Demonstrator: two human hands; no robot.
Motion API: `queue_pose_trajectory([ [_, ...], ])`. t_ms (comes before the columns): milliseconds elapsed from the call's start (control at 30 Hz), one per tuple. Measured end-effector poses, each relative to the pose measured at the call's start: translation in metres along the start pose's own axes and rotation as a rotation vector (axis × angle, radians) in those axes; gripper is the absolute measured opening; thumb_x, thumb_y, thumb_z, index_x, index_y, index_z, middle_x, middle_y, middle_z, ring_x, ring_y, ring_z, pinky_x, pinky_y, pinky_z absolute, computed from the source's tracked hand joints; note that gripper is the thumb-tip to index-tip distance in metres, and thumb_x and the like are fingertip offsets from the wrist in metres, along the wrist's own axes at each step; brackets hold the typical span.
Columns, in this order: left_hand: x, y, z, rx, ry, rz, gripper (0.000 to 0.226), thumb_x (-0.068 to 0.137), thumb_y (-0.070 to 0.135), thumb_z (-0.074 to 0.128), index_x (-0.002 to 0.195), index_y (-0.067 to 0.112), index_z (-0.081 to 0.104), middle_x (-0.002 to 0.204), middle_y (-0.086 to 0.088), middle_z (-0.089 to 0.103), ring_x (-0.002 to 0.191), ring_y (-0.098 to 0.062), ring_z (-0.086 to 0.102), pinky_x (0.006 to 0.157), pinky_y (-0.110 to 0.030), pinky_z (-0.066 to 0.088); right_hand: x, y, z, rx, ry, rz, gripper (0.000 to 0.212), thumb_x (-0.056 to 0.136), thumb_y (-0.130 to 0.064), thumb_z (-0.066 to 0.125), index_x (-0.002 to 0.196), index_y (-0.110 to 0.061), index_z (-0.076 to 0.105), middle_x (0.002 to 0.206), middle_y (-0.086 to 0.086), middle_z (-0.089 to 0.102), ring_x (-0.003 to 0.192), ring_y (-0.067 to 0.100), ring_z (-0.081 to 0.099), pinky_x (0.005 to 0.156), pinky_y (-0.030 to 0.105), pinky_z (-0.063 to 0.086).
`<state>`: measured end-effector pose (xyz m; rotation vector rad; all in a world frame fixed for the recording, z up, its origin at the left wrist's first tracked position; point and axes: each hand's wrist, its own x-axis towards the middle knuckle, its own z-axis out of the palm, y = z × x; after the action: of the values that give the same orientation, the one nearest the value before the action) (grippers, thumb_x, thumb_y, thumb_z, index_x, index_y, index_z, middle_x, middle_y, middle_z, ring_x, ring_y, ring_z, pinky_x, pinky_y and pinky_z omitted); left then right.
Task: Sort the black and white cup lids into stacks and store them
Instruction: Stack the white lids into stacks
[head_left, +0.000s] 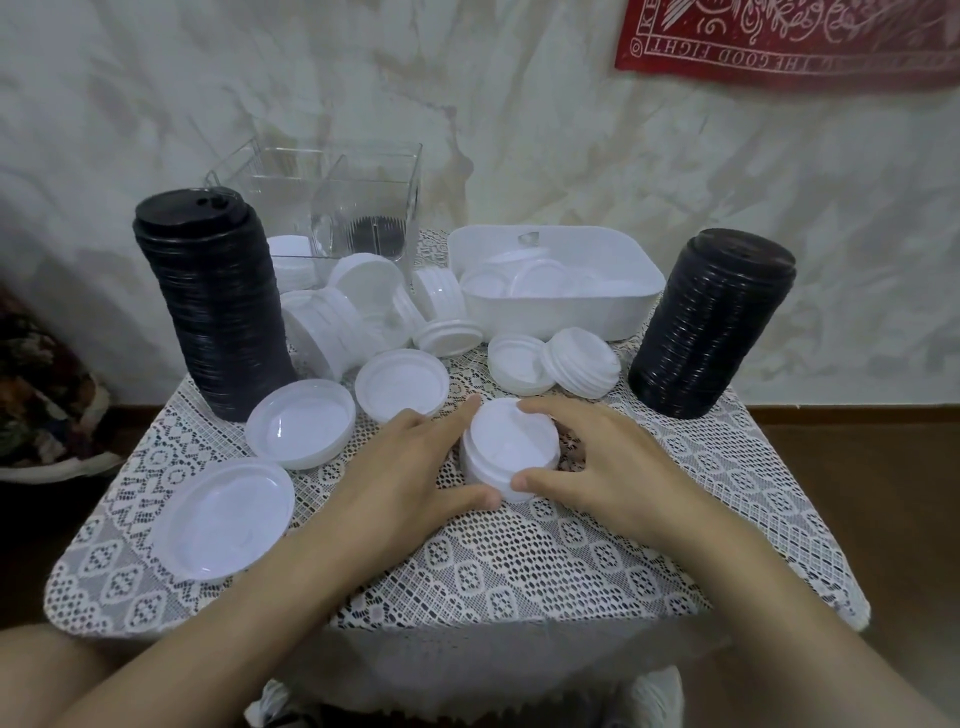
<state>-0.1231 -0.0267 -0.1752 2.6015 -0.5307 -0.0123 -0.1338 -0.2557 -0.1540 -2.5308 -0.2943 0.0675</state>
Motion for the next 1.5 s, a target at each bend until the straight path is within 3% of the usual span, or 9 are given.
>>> queue_pose_trajectory([
  [200,0.0,-0.001,-0.002,-0.023,-0.015,-0.017,0.099,0.086,0.062,0.071,0.163,0.041,0.012,0.137,0.003,0.056,0.129,-0.013,0.044,0.095,-0.027,0.039,0.001,0.001,0.0,-0.042,-0.022,-0.06,0.072,0.084,-0.052,0.076,0.149,-0.043,0.045,0.152,-0.024,0.046,0.135,0.004,0.044,0.112,0.037,0.041],
  [433,0.006,0.002,0.006,0.031,0.081,-0.013,0.089,0.083,0.069,0.067,0.159,0.043,0.029,0.122,0.01,0.065,0.117,-0.013,0.049,0.085,-0.034,0.047,0.003,0.006,-0.001,-0.048,0.023,-0.047,0.066,0.086,-0.047,0.076,0.147,-0.04,0.051,0.153,-0.023,0.046,0.132,0.004,0.049,0.114,0.034,0.04],
  [800,0.006,0.0,0.006,0.034,0.054,-0.035,0.095,0.08,0.081,0.058,0.16,0.045,0.022,0.126,0.004,0.062,0.121,-0.011,0.047,0.089,-0.034,0.049,0.005,0.007,-0.001,-0.106,0.022,-0.065,0.059,0.087,-0.05,0.075,0.142,-0.04,0.056,0.152,-0.022,0.045,0.127,-0.001,0.043,0.105,0.022,0.035],
  [933,0.008,0.004,0.009,0.072,0.06,-0.033,0.1,0.078,0.084,0.056,0.162,0.04,0.021,0.132,0.006,0.063,0.121,-0.011,0.048,0.085,-0.034,0.046,0.008,0.011,-0.003,-0.052,-0.044,-0.034,0.059,0.084,-0.056,0.074,0.139,-0.042,0.058,0.151,-0.025,0.045,0.135,0.002,0.045,0.114,0.034,0.04],
  [1000,0.008,0.007,0.01,0.1,0.072,-0.028,0.101,0.078,0.084,0.056,0.162,0.039,0.023,0.135,0.01,0.062,0.119,-0.011,0.048,0.078,-0.033,0.041,0.009,0.012,-0.007,0.033,-0.017,-0.018,0.052,0.082,-0.059,0.072,0.131,-0.043,0.066,0.142,-0.028,0.054,0.126,-0.001,0.054,0.109,0.038,0.047],
  [1133,0.008,0.011,0.011,0.115,0.079,-0.019,0.097,0.078,0.084,0.055,0.16,0.039,0.028,0.138,0.015,0.061,0.12,-0.01,0.048,0.074,-0.03,0.033,0.012,0.015,-0.015,0.093,0.304,0.044,0.027,0.094,-0.039,0.068,0.121,-0.037,0.071,0.119,-0.023,0.066,0.09,-0.007,0.063,0.094,0.037,0.054],
  [1233,0.008,0.012,0.011,0.113,0.083,-0.025,0.096,0.079,0.083,0.056,0.159,0.038,0.03,0.14,0.014,0.06,0.123,-0.012,0.048,0.079,-0.031,0.038,0.022,0.018,-0.01,0.026,0.419,0.108,0.041,0.099,-0.038,0.062,0.139,-0.032,0.059,0.136,-0.016,0.054,0.086,0.002,0.065,0.096,0.043,0.052],
  [1367,0.006,0.013,0.009,0.113,0.084,-0.03,0.096,0.08,0.082,0.057,0.16,0.036,0.03,0.146,0.013,0.057,0.127,-0.013,0.047,0.089,-0.033,0.043,0.034,0.02,0.001,-0.083,0.327,0.237,0.056,0.103,-0.036,0.057,0.155,-0.028,0.04,0.161,-0.007,0.034,0.129,0.031,0.054,0.105,0.044,0.039],
  [1500,0.005,0.011,0.008,0.102,0.087,-0.025,0.096,0.079,0.082,0.057,0.16,0.037,0.031,0.142,0.015,0.059,0.121,-0.012,0.049,0.086,-0.032,0.043,0.038,0.019,0.003,-0.093,0.393,0.21,0.045,0.104,-0.025,0.055,0.149,-0.028,0.048,0.155,-0.007,0.041,0.118,0.032,0.062,0.1,0.047,0.046],
])
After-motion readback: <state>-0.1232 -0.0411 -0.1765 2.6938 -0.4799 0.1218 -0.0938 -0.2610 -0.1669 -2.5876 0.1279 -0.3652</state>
